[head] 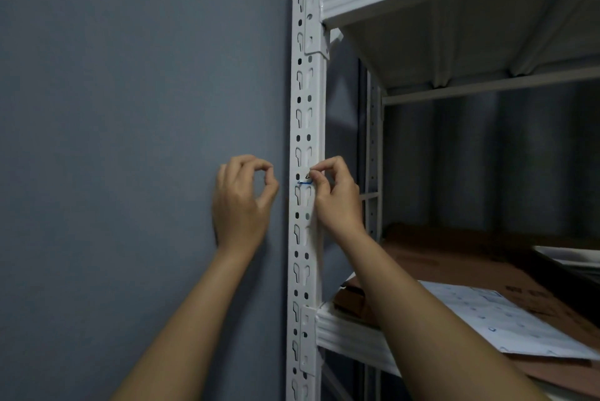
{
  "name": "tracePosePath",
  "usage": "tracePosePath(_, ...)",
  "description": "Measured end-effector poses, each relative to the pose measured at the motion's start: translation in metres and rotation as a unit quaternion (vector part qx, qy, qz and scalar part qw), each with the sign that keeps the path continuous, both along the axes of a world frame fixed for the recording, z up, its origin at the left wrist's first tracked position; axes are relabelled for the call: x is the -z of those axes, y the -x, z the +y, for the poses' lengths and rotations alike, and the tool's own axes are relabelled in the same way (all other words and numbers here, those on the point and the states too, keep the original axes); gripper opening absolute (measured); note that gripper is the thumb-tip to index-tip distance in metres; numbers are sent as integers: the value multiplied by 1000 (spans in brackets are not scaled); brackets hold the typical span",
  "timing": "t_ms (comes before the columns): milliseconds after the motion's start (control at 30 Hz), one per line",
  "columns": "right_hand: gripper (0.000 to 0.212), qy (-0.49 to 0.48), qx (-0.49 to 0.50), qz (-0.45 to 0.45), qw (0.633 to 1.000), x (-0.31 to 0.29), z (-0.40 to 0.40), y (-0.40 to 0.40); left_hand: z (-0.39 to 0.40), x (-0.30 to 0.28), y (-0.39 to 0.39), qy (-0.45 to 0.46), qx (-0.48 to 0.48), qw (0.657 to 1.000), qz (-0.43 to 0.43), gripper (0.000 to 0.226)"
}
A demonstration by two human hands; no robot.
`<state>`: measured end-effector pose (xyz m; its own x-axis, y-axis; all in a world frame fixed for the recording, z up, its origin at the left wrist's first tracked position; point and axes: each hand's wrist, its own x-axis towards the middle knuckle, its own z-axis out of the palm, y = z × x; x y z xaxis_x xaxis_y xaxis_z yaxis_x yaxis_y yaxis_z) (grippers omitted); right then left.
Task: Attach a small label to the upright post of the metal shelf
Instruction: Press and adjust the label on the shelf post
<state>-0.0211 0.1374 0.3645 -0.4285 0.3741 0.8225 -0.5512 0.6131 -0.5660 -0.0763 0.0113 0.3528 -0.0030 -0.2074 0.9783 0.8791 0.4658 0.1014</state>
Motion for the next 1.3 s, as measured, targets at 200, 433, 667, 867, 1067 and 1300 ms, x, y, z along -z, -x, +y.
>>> tracePosePath(200,26,-2,16,19,1000,1,-1,0,8,6,3,93,33,994,-45,28)
tracePosePath(433,26,-4,12,12,1000,1,-1,1,25,7,4,109,0,993,-34,18)
tracePosePath(667,25,-4,13,1,1000,1,-1,1,25,3,5,135,-54,989,-4,22)
tracePosePath(867,26,4,6,7,1000,1,0,2,2,-8,-4,-59,94,993,-43,15)
tracePosePath(1067,27,7,-7,13,1000,1,0,2,-4,-15,-25,-50,295,934,-195,19)
tracePosePath(1300,17,29,18,16,999,4,-15,-26,-18,1,-44,-82,464,809,-352,16)
